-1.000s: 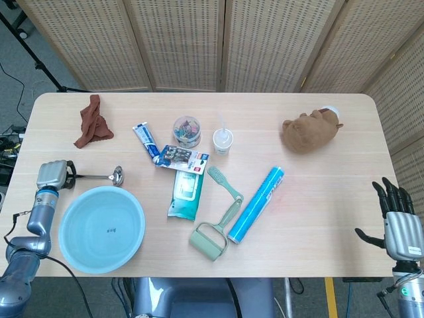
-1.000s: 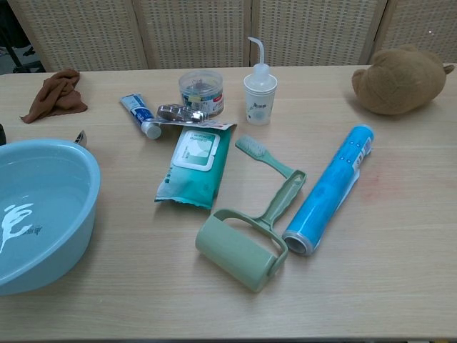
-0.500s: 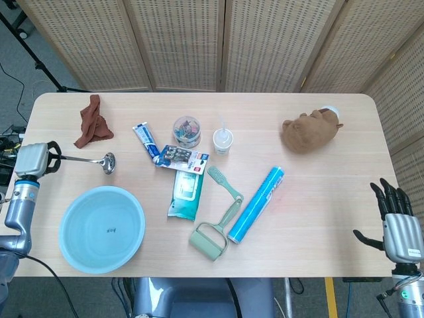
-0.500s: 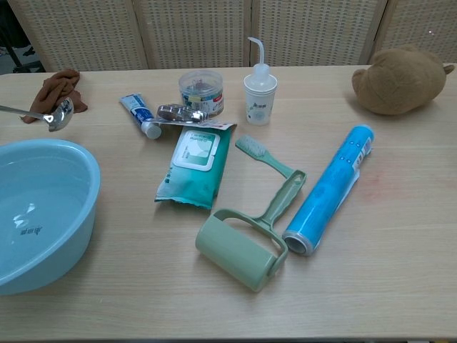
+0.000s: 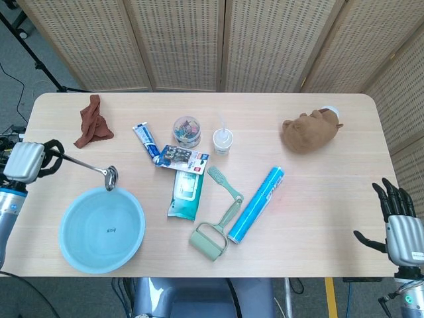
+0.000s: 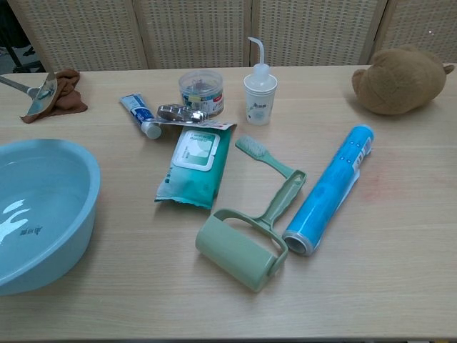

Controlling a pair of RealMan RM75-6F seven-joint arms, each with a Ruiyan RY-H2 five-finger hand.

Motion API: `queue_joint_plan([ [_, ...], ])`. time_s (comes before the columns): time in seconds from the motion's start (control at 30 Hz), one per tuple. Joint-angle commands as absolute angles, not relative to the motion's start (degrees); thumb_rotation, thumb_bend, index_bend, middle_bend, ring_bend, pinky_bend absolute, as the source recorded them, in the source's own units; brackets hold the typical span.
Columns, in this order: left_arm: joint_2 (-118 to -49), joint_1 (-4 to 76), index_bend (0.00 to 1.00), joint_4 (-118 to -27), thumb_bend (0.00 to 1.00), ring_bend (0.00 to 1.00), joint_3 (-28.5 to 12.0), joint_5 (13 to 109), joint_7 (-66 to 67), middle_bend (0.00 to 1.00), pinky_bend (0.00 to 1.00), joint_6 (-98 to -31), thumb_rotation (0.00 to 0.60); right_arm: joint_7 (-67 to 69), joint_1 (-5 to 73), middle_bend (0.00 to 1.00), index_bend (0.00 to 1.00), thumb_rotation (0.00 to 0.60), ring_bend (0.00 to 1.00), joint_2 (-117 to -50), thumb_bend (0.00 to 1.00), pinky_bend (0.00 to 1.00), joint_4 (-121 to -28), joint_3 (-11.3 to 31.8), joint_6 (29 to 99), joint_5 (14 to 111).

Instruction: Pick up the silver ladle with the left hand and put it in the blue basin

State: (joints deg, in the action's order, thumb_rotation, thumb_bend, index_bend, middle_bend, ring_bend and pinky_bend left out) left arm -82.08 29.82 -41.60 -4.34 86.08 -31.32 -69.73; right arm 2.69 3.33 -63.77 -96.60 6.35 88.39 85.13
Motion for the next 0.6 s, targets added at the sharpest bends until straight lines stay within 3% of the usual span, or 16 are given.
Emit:
queue_joint_plan([
  [0.03,-70.00,26.57,0.86,-61.06,0.64,0.75,-0.08,91.38,-24.22,0.92,0.75,-75.16,0.600,3.07,3.12,0.00,0.00,0.600,0.00,-63.35,0.00,0.00,-97.03,6.34,88.75,85.41],
  [0.13,-62.85,27.59,0.86,-72.69,0.64,0.75,2.32,92.14,-21.45,0.92,0.75,-69.80,0.600,3.91,2.88,0.00,0.00,0.600,0.00,-62.67,0.00,0.00,-97.78,6.31,89.01,85.57],
  [0.27,-58.01,29.03,0.86,-80.86,0.64,0.75,2.83,91.81,-14.93,0.93,0.75,-65.67,0.600,4.58,2.72,0.00,0.00,0.600,0.00,-62.08,0.00,0.00,-98.23,6.33,89.29,85.79],
  [0.6,-54.24,31.25,0.86,-87.34,0.64,0.75,4.33,88.67,1.94,0.92,0.75,-55.24,0.600,5.76,2.53,0.00,0.00,0.600,0.00,-61.19,0.00,0.00,-98.34,6.72,89.34,85.13],
])
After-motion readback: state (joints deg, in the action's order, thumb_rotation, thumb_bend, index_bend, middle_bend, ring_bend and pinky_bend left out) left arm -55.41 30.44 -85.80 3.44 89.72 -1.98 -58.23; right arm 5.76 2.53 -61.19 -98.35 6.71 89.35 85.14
